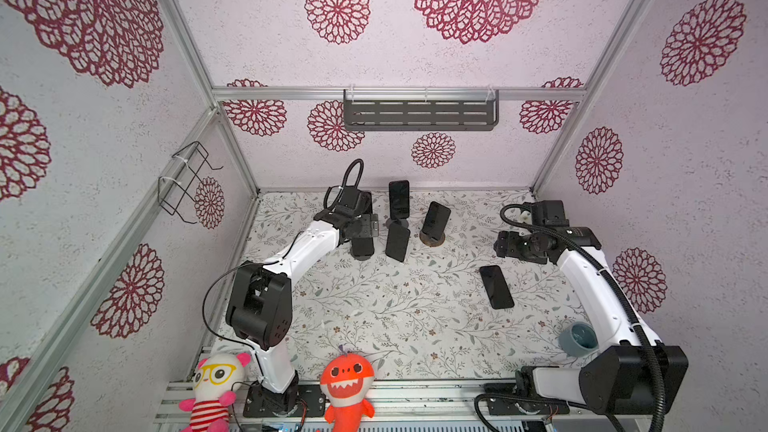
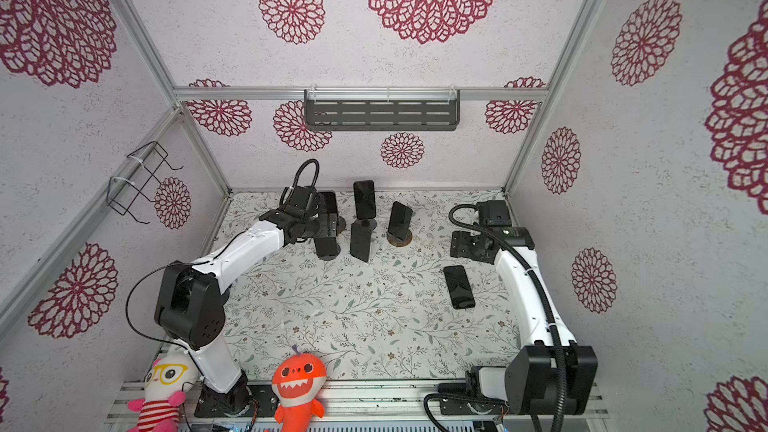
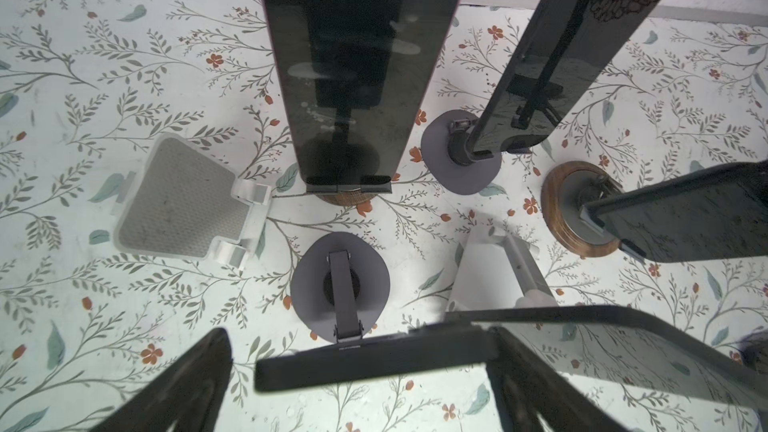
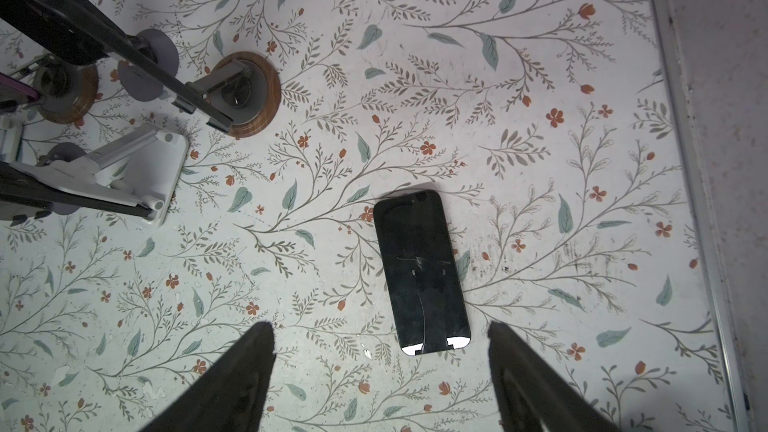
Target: Remove the phone from the phone stand
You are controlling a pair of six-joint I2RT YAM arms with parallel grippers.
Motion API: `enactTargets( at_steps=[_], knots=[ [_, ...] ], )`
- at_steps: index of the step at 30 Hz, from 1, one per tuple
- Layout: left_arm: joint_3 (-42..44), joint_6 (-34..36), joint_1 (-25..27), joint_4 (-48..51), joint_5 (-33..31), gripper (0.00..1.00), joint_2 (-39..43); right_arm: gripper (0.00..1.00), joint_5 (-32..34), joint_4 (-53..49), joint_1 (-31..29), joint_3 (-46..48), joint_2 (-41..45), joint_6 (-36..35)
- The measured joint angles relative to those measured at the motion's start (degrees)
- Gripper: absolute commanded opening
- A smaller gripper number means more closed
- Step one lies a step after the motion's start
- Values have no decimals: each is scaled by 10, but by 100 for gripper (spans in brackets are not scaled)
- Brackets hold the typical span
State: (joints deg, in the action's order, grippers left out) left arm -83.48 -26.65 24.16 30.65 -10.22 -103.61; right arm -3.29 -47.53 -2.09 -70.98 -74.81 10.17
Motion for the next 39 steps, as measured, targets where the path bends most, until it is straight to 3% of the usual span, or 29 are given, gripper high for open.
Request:
enactTargets(
  at_steps=[5, 15, 25, 28, 33, 39],
  knots=[
    [0, -8, 0, -11, 0, 90, -12, 84, -1, 0, 0, 0, 0, 0],
    [0, -13, 0, -20, 3, 70, -23, 83, -2, 0, 0, 4, 7, 0],
    [-11, -12, 0, 5, 11, 63, -20, 78, -35, -4, -16, 2, 24, -7],
    [-25, -9, 0, 43, 26, 61, -7, 74, -44, -19, -60, -15, 24, -17],
    [-44, 3, -7, 112, 83, 53, 49, 70, -72, -15, -191, -53, 17, -30],
    [-65, 18, -34, 183, 233, 47, 111, 67, -160, 74, -310, -57, -15, -19]
  ],
)
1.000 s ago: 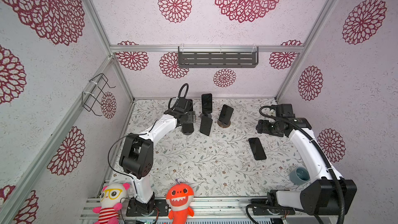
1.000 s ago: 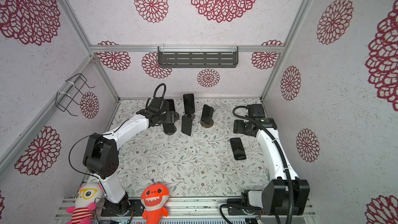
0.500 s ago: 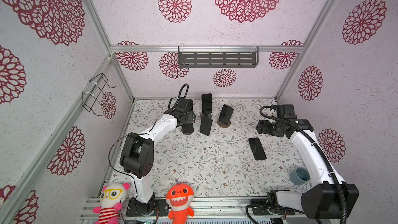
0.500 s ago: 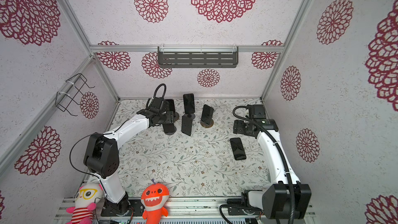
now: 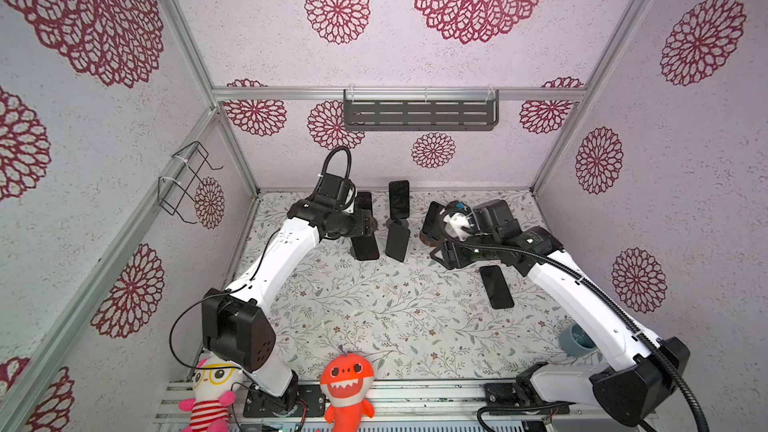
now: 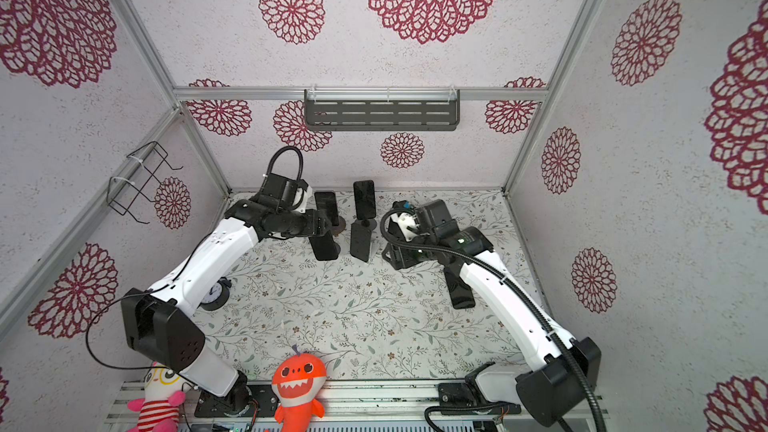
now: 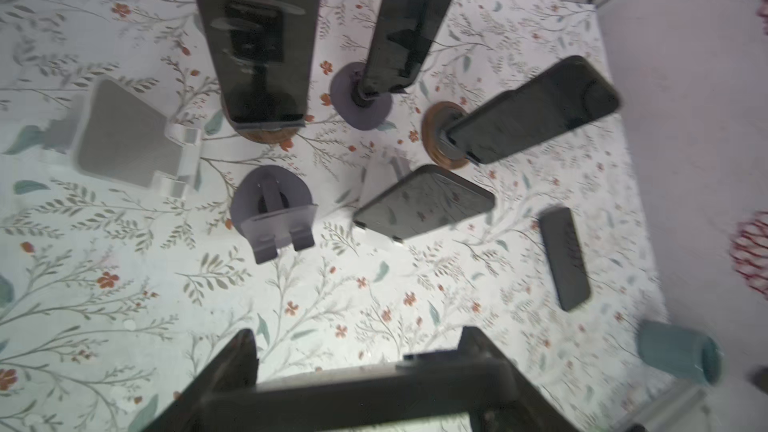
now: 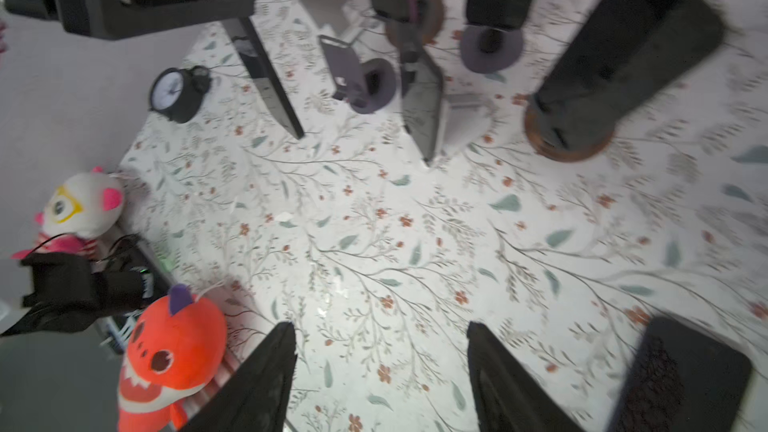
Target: Remove the phone from the phone stand
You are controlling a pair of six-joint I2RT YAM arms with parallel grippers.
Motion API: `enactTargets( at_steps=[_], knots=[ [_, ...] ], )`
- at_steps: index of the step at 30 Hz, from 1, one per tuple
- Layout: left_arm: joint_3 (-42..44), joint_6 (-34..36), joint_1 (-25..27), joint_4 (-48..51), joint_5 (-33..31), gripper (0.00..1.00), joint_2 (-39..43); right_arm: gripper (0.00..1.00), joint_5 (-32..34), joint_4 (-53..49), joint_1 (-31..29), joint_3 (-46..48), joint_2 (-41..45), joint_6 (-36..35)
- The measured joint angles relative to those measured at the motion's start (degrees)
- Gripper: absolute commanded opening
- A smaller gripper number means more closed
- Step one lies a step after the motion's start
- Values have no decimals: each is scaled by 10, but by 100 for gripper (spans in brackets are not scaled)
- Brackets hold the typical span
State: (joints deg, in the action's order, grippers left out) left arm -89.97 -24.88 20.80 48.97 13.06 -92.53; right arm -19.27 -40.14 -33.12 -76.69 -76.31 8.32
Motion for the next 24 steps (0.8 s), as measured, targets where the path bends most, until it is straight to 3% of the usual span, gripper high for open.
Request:
enactTargets(
  at_steps=[5, 10, 20, 24],
  knots=[
    [1, 7, -12, 23, 118, 46, 8, 59, -61, 107, -55, 0, -55, 31],
    [30, -2, -12, 2, 206, 44, 8, 54, -87, 179, -64, 0, -96, 59],
    [56, -28, -12, -47, 264, 44, 7, 35, -91, 218, -64, 0, -129, 68],
    [63, -35, -12, -72, 272, 44, 6, 9, -97, 224, -64, -1, -136, 67]
  ],
)
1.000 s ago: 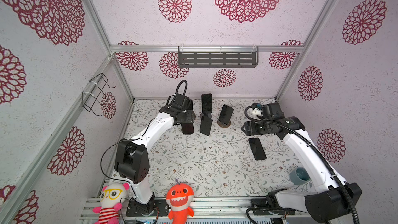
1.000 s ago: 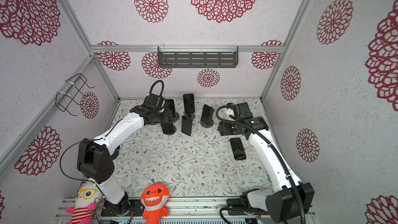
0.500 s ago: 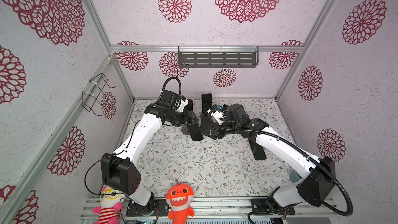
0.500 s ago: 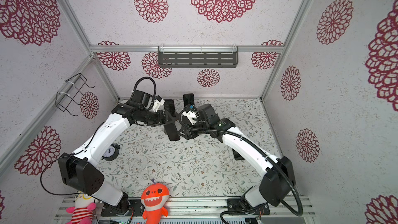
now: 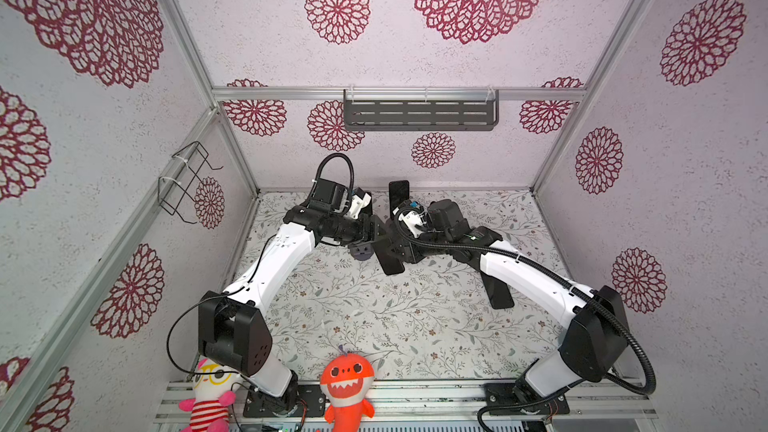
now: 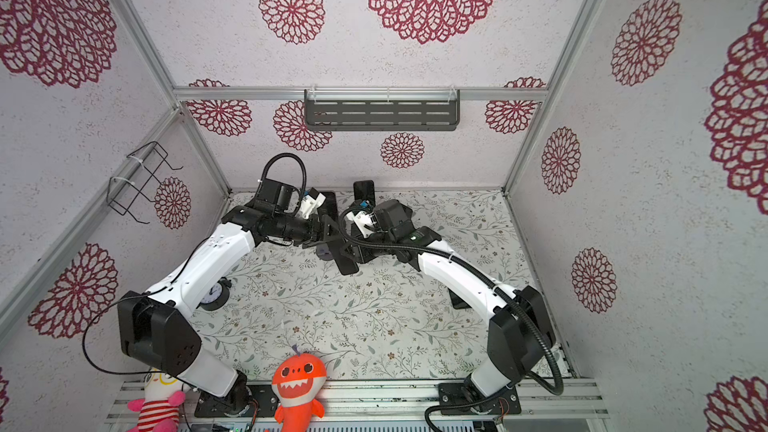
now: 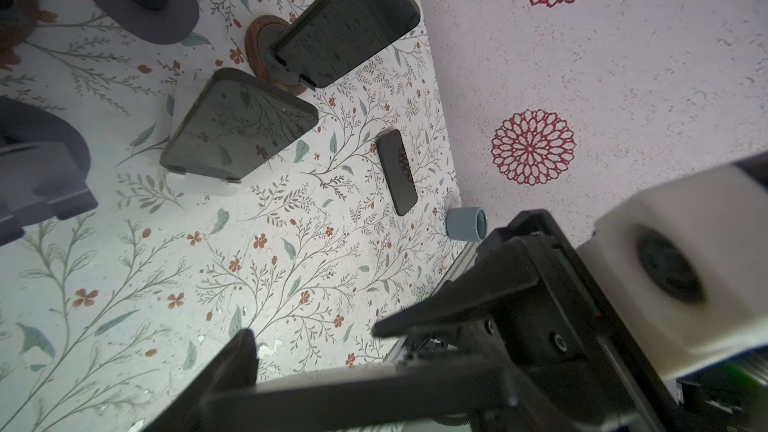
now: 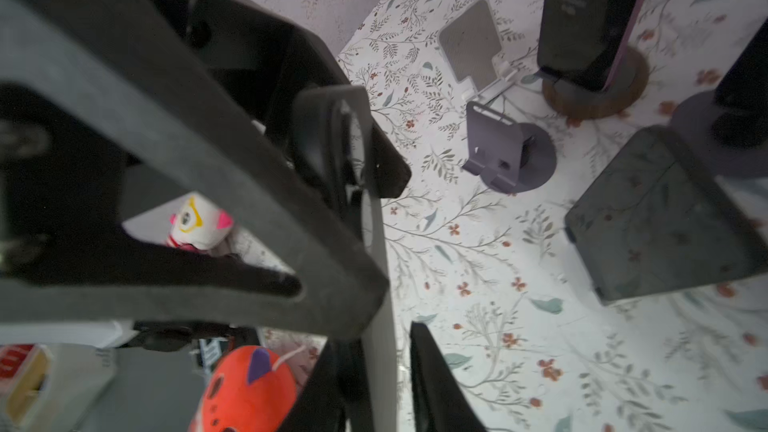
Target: Remove the phone from the phone stand
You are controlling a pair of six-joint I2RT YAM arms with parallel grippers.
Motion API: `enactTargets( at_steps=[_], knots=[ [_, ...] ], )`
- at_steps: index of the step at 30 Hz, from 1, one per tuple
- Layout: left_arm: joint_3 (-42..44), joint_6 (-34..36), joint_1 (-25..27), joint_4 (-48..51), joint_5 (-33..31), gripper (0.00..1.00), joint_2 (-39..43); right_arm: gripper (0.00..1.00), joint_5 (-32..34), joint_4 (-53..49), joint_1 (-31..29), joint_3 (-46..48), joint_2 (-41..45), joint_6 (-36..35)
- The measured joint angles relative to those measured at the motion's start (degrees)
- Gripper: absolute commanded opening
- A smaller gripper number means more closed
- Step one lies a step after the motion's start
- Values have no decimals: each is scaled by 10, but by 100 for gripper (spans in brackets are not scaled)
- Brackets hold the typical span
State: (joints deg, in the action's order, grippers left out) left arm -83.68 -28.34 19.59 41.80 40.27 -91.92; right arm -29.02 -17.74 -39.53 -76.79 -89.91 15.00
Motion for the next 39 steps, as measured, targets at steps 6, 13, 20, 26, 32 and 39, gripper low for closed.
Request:
enactTargets(
  at_steps=[6, 13, 20, 26, 32, 39],
  knots=[
    [19, -17, -1, -25, 7, 80, -2, 0, 4, -6, -1, -2, -3, -3],
    [155, -75, -25, -195, 75, 100, 70, 0, -30, -37, 44, -2, -1, 6],
    [274, -139, -29, -409, 135, 75, 119, 0, -143, -72, 162, 13, 31, 9],
    [346, -246, -1, -634, 164, 57, 83, 0, -256, -32, 196, 59, 77, 51],
    [365, -365, 21, -850, 171, 51, 30, 0, -324, 38, 197, 99, 85, 105],
    [365, -432, 41, -990, 175, 41, 0, 0, -348, 75, 197, 105, 85, 131]
  ],
)
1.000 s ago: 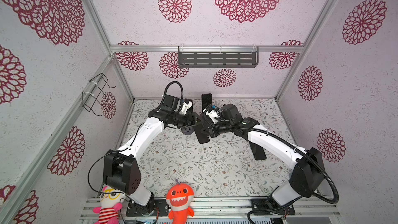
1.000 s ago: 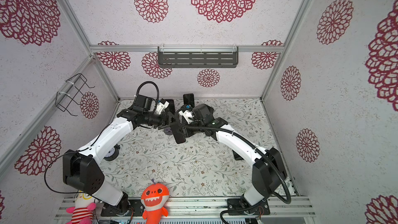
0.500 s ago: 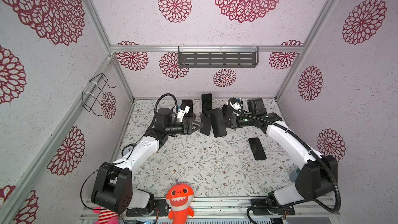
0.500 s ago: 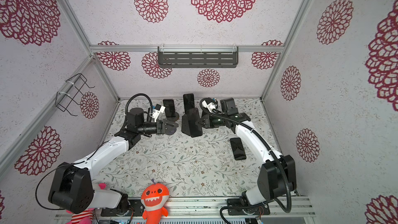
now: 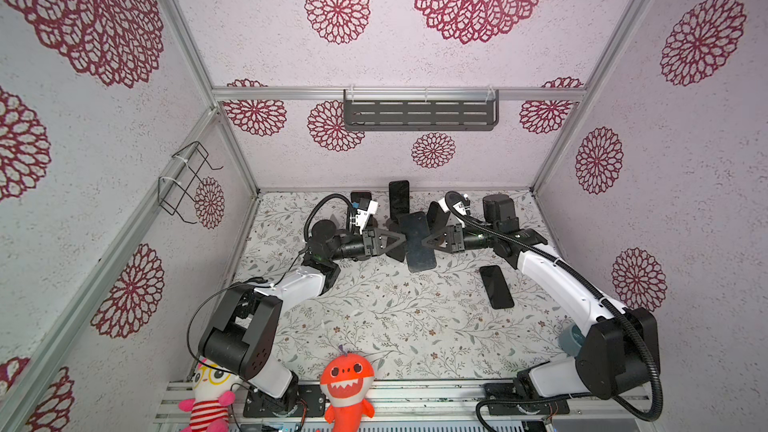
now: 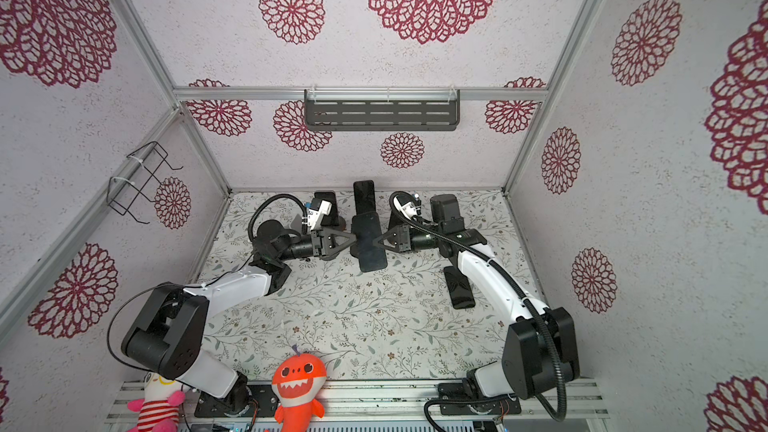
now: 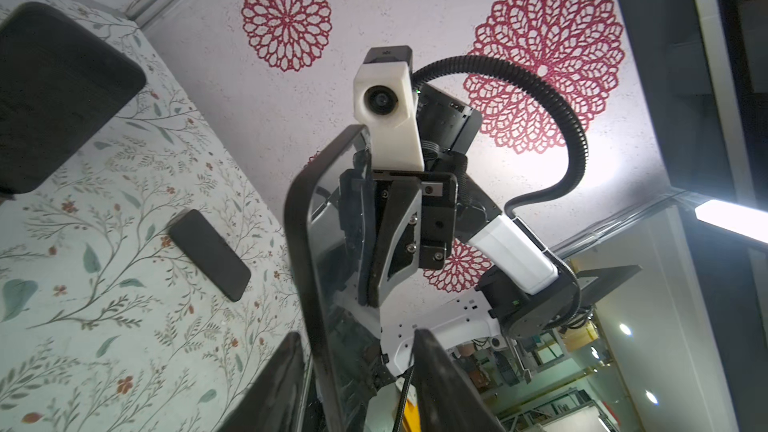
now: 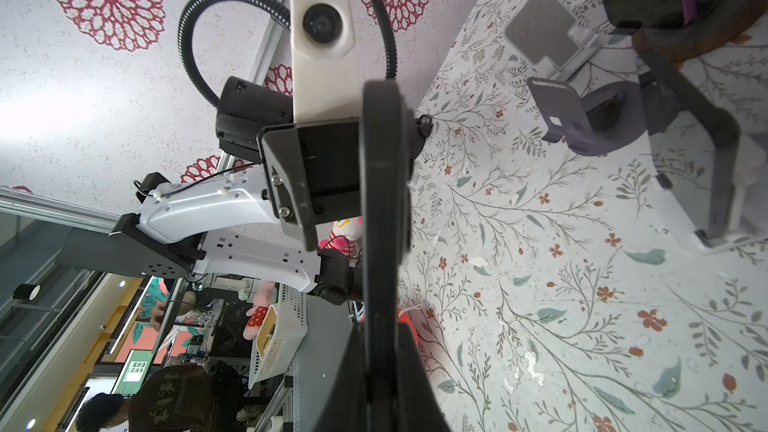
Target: Remove the phone from the phone stand
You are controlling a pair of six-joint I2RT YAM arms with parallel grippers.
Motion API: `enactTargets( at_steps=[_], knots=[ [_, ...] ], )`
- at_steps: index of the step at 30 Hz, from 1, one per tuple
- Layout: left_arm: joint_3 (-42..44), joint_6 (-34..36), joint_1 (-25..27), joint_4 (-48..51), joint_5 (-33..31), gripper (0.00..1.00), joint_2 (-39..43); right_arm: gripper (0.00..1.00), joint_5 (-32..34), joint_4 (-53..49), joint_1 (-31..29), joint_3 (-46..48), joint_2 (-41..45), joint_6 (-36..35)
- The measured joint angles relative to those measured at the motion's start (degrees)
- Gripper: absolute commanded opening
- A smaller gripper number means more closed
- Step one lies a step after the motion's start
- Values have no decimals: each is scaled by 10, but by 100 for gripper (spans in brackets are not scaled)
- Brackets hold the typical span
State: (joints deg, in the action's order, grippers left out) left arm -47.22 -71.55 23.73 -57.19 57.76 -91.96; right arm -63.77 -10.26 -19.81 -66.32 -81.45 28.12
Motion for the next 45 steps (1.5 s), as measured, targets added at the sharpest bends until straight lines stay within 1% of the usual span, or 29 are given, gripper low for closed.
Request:
enactTargets(
  at_steps=[4, 9, 12, 14, 17, 19, 20, 21, 22, 23, 25, 27, 30, 33, 35, 36, 37, 40, 42, 45],
  knots=[
    [0, -26, 8, -44, 0, 27, -17, 0, -14, 37, 0, 7, -2, 20],
    [0, -44, 11, -69, 0, 8, -29, 0, -28, 63, 0, 7, -6, 31],
    [0, -52, 11, -77, 0, 0, -30, 1, -37, 73, 2, 7, -11, 33],
    [0, -53, 11, -77, -1, 0, -30, 8, -41, 75, 2, 7, -14, 34],
    [-2, -52, 12, -74, -1, 0, -32, 32, -38, 68, 3, 5, -16, 29],
    [-5, -46, 16, -59, 0, 0, -33, 48, -33, 43, 5, -3, -19, 14],
    [-7, -41, 18, -49, 0, 0, -33, 54, -27, 28, 6, -9, -21, 7],
    [-11, -35, 21, -33, -1, 0, -33, 59, -22, 9, 10, -16, -22, -5],
    [-16, -28, 24, -14, -3, 0, -33, 62, -18, -11, 15, -23, -22, -18],
    [-21, -19, 28, 8, -9, 0, -33, 64, -11, -33, 24, -30, -21, -32],
    [-31, 0, 35, 54, -23, 0, -32, 65, 4, -72, 47, -39, -18, -56],
    [-46, 22, 46, 117, -44, 0, -31, 64, 33, -119, 78, -41, -12, -81],
    [-83, 57, 70, 229, -83, 0, -31, 60, 115, -189, 120, -43, -1, -112],
    [-137, 89, 99, 339, -125, 0, -33, 53, 252, -259, 148, -53, 7, -133],
    [-183, 103, 121, 394, -152, 0, -44, 49, 362, -296, 153, -63, 7, -143],
    [-202, 106, 130, 410, -163, 0, -53, 48, 409, -309, 157, -64, 7, -148],
    [-223, 108, 141, 426, -175, 0, -65, 44, 456, -322, 161, -63, 7, -151],
    [-276, 107, 171, 458, -208, 0, -118, 29, 551, -328, 183, -40, 6, -161],
    [-302, 103, 190, 473, -226, 0, -158, 24, 593, -316, 206, -11, 5, -162],
    [-332, 95, 217, 500, -251, 0, -221, 17, 635, -301, 232, 34, 0, -164]
  ],
)
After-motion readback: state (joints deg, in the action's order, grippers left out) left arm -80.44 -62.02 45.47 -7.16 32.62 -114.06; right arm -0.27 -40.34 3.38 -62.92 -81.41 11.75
